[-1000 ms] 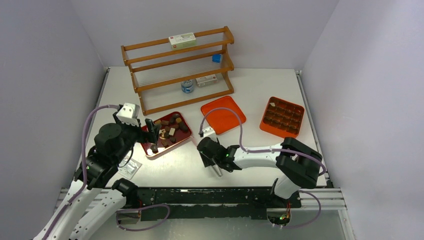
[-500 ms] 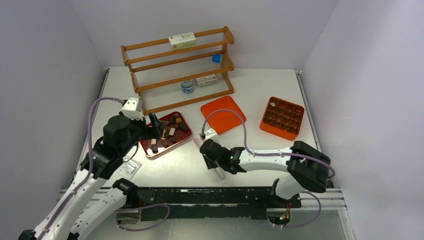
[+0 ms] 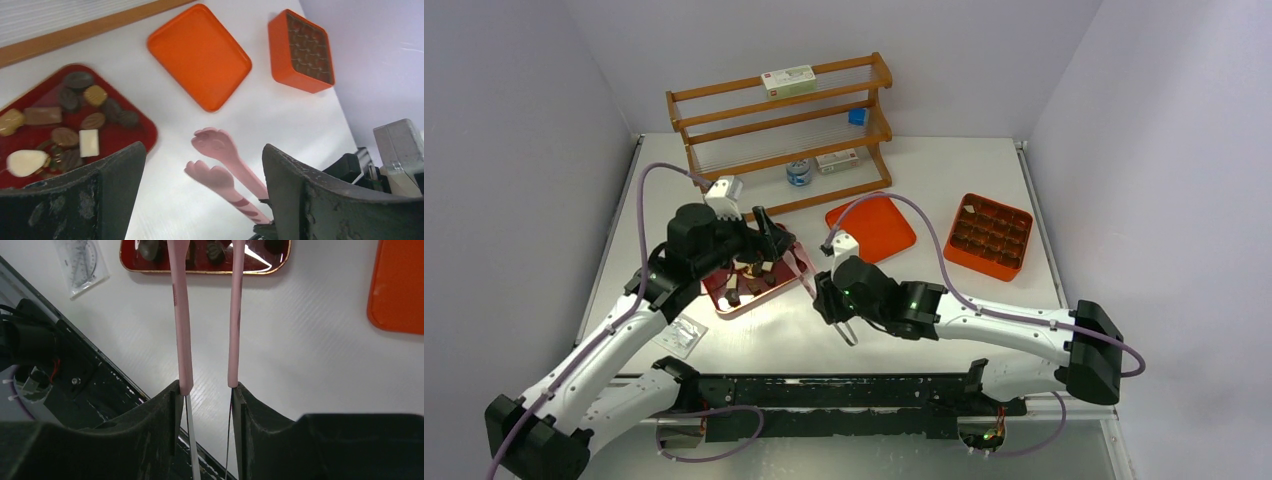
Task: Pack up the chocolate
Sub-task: Adjust the clamp, then pick up the fake chocolate from the plate.
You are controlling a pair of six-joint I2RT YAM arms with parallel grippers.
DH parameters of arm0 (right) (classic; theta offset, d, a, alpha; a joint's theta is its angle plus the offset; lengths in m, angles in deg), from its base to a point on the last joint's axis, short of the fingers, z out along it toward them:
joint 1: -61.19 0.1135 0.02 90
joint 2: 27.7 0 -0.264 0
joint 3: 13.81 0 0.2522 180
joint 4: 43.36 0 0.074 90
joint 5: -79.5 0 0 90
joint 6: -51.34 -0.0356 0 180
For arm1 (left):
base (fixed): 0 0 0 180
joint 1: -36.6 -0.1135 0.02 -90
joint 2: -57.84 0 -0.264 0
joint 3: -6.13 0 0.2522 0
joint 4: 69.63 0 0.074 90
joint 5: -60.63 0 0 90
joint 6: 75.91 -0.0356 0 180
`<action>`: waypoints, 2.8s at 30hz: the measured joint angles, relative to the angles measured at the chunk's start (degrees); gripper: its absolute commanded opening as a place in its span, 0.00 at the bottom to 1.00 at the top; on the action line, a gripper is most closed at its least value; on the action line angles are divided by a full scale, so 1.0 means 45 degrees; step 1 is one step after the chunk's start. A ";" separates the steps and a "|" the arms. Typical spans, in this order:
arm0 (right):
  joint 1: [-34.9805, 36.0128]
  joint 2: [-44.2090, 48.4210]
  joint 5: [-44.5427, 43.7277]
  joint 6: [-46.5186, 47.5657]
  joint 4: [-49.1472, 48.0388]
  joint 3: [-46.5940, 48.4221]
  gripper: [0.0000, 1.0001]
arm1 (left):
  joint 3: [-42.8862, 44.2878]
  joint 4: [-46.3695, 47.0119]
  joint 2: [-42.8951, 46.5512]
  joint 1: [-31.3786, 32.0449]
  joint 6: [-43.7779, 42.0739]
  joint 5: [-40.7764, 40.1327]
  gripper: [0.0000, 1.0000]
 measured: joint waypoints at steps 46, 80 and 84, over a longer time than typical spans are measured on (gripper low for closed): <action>-0.0510 -0.4031 -0.0466 0.0743 0.4347 0.6494 0.42 | 0.0121 -0.2837 0.4396 0.0000 -0.3662 -0.3021 0.97; -0.1681 -0.8500 -0.0631 0.1345 0.7762 1.0331 0.42 | -0.0155 -0.3177 0.6460 0.0000 -0.4124 -0.4483 0.97; -0.1705 -0.8529 -0.0656 0.1452 0.7757 1.0331 0.42 | -0.0155 -0.3181 0.6450 0.0000 -0.4124 -0.4478 0.97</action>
